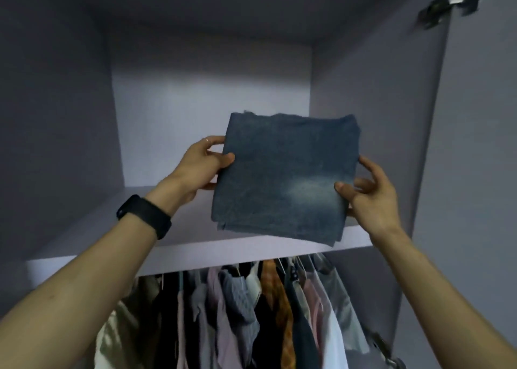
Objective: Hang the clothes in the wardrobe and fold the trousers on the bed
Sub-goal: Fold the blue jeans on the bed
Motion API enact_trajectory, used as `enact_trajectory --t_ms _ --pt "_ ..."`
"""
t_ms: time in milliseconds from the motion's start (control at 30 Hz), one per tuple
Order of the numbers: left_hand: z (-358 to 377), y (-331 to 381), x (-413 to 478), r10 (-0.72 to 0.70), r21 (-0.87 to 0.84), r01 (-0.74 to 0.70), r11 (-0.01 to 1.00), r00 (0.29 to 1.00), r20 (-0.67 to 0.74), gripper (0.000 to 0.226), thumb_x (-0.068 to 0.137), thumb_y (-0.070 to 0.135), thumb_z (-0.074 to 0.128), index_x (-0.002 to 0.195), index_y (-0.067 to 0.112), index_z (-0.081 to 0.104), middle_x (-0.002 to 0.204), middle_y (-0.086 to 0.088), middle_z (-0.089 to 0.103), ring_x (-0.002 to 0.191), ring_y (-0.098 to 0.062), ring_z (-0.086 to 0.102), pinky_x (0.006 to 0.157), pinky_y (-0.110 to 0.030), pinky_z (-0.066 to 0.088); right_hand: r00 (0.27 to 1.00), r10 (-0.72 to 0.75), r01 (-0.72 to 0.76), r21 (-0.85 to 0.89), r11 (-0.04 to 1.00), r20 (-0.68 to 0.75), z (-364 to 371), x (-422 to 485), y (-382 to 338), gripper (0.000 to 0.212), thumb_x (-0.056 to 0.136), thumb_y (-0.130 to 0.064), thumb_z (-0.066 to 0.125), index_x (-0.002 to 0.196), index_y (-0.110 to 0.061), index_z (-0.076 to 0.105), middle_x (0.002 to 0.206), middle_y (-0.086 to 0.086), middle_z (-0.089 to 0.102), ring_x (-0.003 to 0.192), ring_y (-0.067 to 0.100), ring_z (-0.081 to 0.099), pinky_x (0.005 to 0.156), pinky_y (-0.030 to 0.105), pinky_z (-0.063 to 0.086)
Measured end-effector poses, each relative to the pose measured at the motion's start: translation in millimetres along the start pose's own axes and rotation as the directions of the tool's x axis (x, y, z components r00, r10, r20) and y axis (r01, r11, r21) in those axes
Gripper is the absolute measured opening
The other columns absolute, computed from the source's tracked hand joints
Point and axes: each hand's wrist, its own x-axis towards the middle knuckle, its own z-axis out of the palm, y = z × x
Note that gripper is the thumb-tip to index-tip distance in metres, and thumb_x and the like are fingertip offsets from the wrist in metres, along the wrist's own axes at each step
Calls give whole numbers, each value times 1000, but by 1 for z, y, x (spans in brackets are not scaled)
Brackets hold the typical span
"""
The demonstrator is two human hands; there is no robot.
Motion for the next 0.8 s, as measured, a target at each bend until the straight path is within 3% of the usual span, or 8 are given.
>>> enact_trajectory --t_ms 67,233,367,433,567,667,733,800 --pt "-12 -6 15 -63 11 65 998 993 -95 30 97 19 65 125 29 58 92 5 76 78 -10 71 52 -25 54 995 52 -51 -14 999 82 26 23 4 60 87 -13 77 135 -41 53 81 -5 73 91 20 71 82 54 60" --pt "-32 -40 24 -264 30 288 957 909 -321 40 92 21 72 127 21 52 101 -5 66 82 -17 61 58 -29 46 916 193 -172 -90 981 351 78 53 22 52 87 -9 75 134 -20 55 124 6 66 111 29 65 92 52 57" --pt "-37 -56 12 -361 341 460 820 877 -317 41 97 29 64 132 15 51 130 -11 61 100 -23 61 72 -35 52 831 271 -169 -245 955 485 99 58 35 53 90 -18 75 138 -11 53 131 10 62 116 26 61 99 44 53" --pt "-33 -57 -2 -258 628 401 667 915 -311 57 99 41 59 148 17 43 145 -10 52 122 -27 55 96 -35 48 833 237 -37 -378 925 499 98 53 35 43 94 -26 69 134 -14 58 133 6 63 116 20 58 100 31 47" --pt "-11 -47 -45 64 765 -55 641 998 19 59 93 66 48 147 40 45 150 12 47 139 -12 42 111 -22 30 839 -62 292 -352 889 540 78 27 24 34 97 -45 60 127 -30 64 138 -10 55 121 9 49 100 22 35" --pt "5 -66 -67 -5 943 -183 278 981 192 67 92 77 31 153 55 16 164 16 21 154 -16 13 124 -37 14 727 -154 463 -312 830 669 62 -3 26 51 89 -69 48 136 -49 53 144 -28 34 135 -5 25 106 7 15" --pt "10 -79 -72 67 975 -184 128 982 176 58 103 61 27 153 54 0 167 11 11 155 -24 4 126 -41 6 702 -220 520 -277 808 677 61 -19 34 50 93 -61 50 141 -48 49 151 -26 29 139 -5 22 107 3 11" --pt "13 -87 -77 182 977 -198 79 966 181 55 107 45 31 153 50 1 167 5 13 155 -32 6 126 -46 9 717 -384 602 -239 762 581 66 -32 47 40 98 -31 62 139 -31 60 152 -8 43 139 15 39 115 22 30"
